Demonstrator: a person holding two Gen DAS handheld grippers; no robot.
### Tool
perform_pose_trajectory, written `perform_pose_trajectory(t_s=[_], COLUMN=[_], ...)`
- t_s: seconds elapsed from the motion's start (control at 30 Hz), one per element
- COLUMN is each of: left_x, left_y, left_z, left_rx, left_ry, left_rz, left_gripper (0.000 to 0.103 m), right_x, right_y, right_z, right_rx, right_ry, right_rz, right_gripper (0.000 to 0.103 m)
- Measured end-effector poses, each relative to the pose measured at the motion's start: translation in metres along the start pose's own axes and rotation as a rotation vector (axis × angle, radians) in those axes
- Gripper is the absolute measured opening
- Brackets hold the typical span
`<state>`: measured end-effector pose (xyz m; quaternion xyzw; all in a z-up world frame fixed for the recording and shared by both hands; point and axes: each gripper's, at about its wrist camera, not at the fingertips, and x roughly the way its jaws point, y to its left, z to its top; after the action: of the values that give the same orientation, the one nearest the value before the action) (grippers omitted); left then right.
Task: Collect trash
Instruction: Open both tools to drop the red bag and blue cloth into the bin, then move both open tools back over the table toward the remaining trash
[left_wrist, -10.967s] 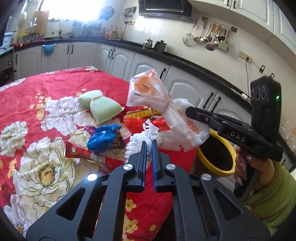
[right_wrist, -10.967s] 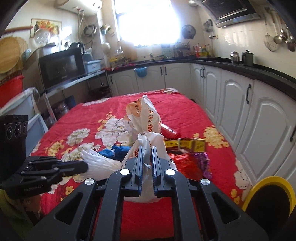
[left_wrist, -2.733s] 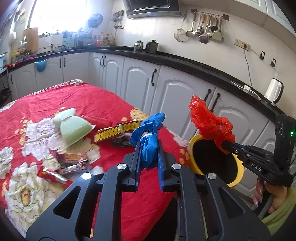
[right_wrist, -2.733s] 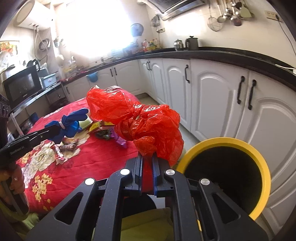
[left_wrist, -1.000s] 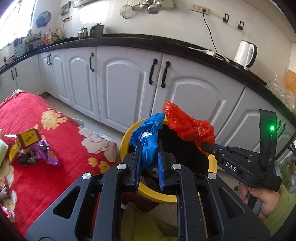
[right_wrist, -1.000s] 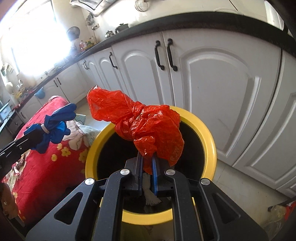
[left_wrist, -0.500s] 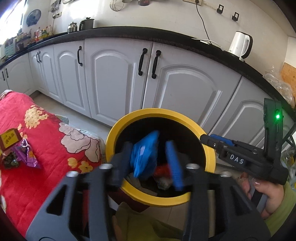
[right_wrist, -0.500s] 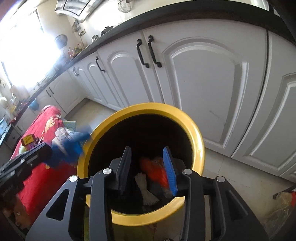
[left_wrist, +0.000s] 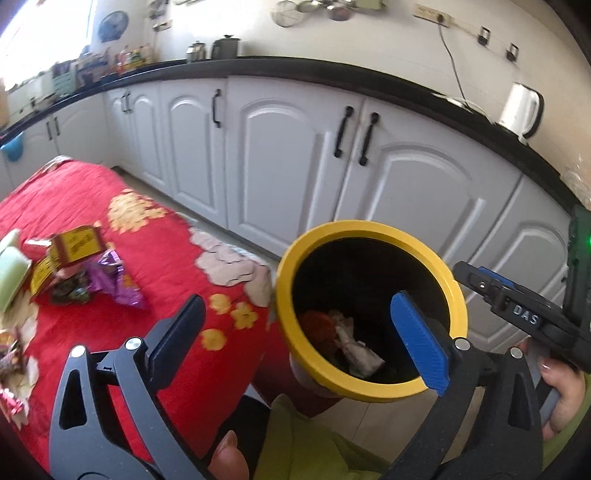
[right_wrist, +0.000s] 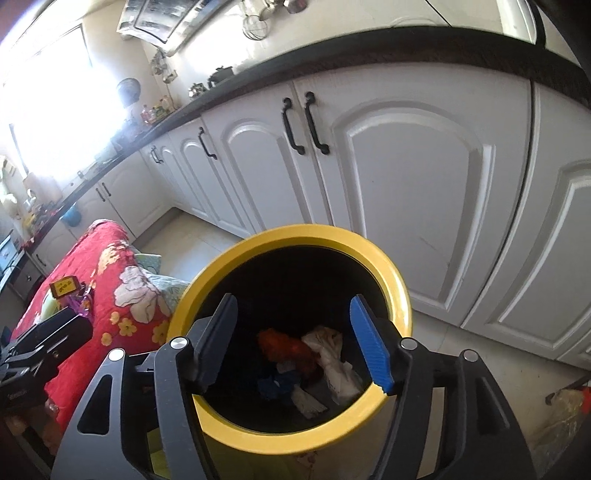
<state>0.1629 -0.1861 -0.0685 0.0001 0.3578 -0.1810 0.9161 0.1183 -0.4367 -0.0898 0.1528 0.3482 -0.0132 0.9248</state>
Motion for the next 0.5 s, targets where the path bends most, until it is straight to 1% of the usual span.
perform_pose_trajectory(t_s=[0.27, 0.4, 0.5], left_x=[-0.032, -0.047, -0.056], left_y=[0.023, 0.03, 0.035], left_z=[0.005, 0.006, 0.007], left_rx=[-0.046, -0.061, -0.072], left_ry=[-0.076, -0.103, -0.12], left_rz=[0.046, 0.054, 0.059], left_gripper=[0.092, 0.092, 0.092], right_x=[-0.017, -0.025, -0.031], right_y=[0.03, 0.045, 0.055], right_z=[0.006, 0.008, 0.01], right_rx=[-0.077, -0.106, -0.126], right_ry=[-0.047, -0.059, -0.071], right_rz=[0.058, 0.085, 0.096], right_gripper=[0.068, 0.069, 0.073])
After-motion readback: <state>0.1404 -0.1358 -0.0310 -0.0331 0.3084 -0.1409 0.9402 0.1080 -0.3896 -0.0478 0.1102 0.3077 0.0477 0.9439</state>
